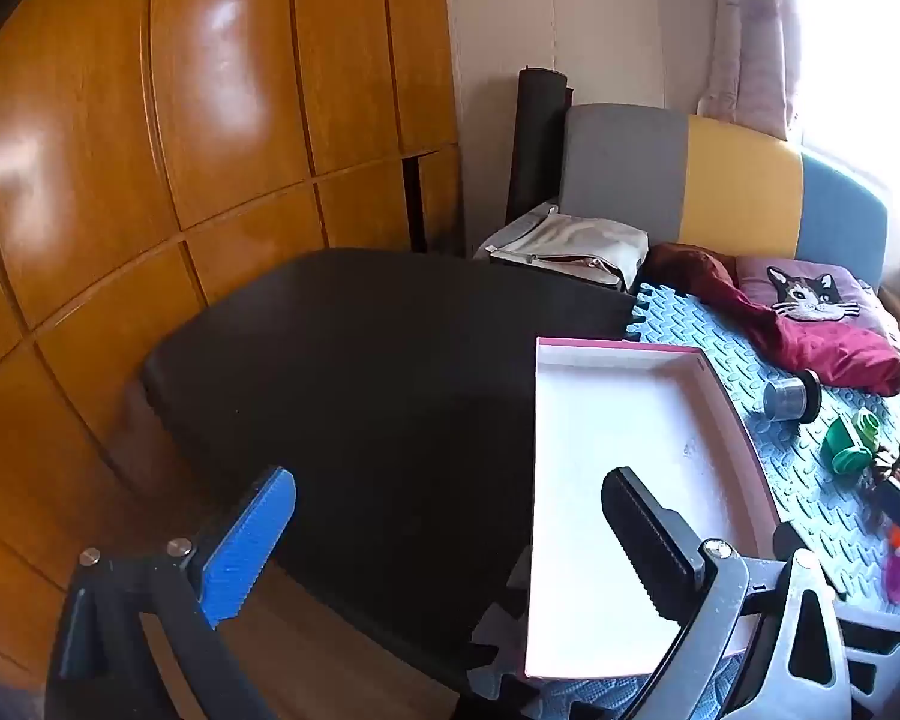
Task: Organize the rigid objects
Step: 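Move the left tool toward the grey-black cylinder cup on the mat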
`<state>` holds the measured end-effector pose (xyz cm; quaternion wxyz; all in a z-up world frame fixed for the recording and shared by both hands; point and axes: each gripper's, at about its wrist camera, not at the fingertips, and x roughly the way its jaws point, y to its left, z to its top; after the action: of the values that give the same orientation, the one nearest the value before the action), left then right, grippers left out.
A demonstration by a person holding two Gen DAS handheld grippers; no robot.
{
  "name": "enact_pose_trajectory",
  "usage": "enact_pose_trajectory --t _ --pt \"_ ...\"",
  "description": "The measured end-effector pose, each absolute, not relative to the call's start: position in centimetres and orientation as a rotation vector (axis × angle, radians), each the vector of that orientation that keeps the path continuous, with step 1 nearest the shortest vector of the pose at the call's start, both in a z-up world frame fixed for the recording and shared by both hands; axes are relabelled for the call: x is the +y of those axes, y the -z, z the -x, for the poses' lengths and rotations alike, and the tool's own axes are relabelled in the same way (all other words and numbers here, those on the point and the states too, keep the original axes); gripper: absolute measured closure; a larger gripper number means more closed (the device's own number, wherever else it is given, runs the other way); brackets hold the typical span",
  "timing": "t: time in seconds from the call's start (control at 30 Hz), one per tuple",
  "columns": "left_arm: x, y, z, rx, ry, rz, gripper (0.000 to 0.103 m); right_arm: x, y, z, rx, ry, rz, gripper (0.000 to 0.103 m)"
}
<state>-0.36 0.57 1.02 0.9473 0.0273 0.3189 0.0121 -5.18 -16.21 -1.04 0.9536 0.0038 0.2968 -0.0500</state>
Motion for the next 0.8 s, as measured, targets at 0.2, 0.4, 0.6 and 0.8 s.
enact_pose_trajectory --t 0.2,0.4,0.6,0.8 --pt "0.1 -1.1 0.4 0.649 -0.018 -0.071 0.0 -16.9 0.9 5.1 0.596 0.112 -0.013 0.003" --pt "-0.9 -0.9 0.5 0.649 -0.009 -0.09 0.0 -18.0 0.7 5.3 0.594 0.121 -0.028 0.003" --pt "-1.5 -0.7 0.6 0.655 0.004 -0.105 0.0 -19.7 0.6 5.5 0.602 0.131 -0.042 0.003" --pt "-2.4 -0.5 0.6 0.665 0.04 -0.132 0.0 -22.3 0.6 5.9 0.611 0.146 -0.046 0.003"
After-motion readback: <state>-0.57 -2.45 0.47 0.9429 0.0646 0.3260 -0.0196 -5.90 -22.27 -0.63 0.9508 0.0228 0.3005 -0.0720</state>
